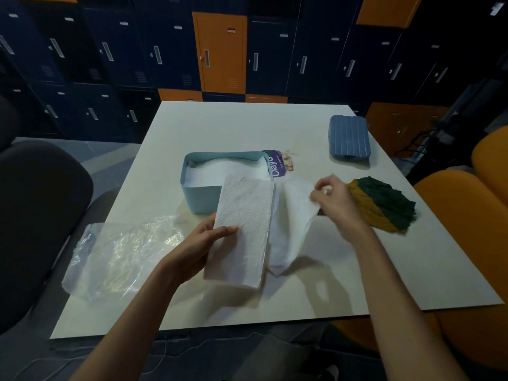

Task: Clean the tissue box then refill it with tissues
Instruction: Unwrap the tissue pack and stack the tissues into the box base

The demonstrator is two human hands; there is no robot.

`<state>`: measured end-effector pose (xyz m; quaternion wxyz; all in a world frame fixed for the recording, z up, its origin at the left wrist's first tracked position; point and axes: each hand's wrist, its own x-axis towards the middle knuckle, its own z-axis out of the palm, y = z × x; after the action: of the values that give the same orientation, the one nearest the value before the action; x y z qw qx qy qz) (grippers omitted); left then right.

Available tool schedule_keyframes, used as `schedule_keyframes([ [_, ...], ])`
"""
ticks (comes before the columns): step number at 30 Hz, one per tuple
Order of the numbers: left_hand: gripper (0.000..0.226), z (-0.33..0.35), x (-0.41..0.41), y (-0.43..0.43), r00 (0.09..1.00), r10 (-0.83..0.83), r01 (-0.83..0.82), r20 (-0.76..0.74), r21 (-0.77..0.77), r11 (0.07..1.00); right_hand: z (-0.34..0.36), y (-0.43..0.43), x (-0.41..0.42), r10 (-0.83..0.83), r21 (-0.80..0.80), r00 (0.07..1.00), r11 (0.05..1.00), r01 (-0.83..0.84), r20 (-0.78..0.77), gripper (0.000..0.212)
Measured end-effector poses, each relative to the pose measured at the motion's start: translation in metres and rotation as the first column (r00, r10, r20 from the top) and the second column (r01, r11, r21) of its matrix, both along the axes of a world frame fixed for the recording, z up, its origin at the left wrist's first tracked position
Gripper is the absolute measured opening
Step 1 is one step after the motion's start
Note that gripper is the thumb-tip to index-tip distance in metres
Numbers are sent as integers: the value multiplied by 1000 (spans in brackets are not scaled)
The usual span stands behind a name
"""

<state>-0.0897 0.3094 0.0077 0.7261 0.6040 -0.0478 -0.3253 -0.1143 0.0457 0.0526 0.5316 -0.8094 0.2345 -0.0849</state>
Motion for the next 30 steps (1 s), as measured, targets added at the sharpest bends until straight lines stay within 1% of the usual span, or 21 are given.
schedule_keyframes([
  [1, 28, -1, -1, -2, 1000, 4, -4, 0, -5, 1000, 15, -1, -4, 35, -37, 999, 999, -34, 25, 18],
  [3, 30, -2, -3, -7, 1000, 5, -4, 6, -18, 1000, 48, 1, -14, 152, -19, 986, 988, -151, 71, 24],
  [6, 32, -2, -6, -16, 1000, -2, 2, -8, -41, 999, 87, 10, -27, 356, 129, 924, 918, -374, 142, 30],
  [9, 33, -1, -9, -24, 999, -1, -3, -48, -74, 997, 101, 20, -30, 444, 200, 882, 860, -469, 160, 31],
  [11, 34, 0, -12, -31, 998, -21, 17, -53, -77, 997, 96, 25, -24, 450, 251, 883, 846, -470, 136, 30],
  [13, 38, 2, -16, -37, 998, -31, 28, -54, -66, 997, 83, 29, -14, 415, 279, 906, 863, -420, 83, 31],
  [16, 52, 6, -18, -40, 988, -60, 38, -144, -151, 988, 59, 32, 2, 334, 230, 942, 917, -324, -5, 32],
  [18, 64, 8, -17, -39, 983, -83, 50, -164, -198, 979, 46, 32, 9, 305, 180, 951, 939, -292, -51, 31],
  [19, 66, 9, -17, -38, 983, -87, 52, -159, -211, 976, 40, 32, 13, 297, 151, 953, 947, -284, -67, 31],
  [20, 65, 10, -18, -38, 984, -92, 60, -150, -207, 977, 35, 32, 15, 288, 120, 954, 953, -277, -79, 31],
  [23, 47, 11, -21, -39, 986, -120, 105, -120, -122, 987, 28, 31, 19, 258, 49, 962, 966, -254, -86, 31],
  [26, 43, 7, -22, -39, 991, -123, 117, -55, -103, 988, 21, 30, 22, 241, 0, 967, 970, -242, -76, 29],
  [28, 43, 8, -23, -41, 993, -113, 108, -44, -106, 989, 17, 28, 23, 217, -55, 972, 974, -222, -89, 29],
  [30, 43, 6, -22, -42, 992, -115, 110, -43, -93, 990, 15, 25, 20, 206, -70, 974, 974, -214, -96, 28],
])
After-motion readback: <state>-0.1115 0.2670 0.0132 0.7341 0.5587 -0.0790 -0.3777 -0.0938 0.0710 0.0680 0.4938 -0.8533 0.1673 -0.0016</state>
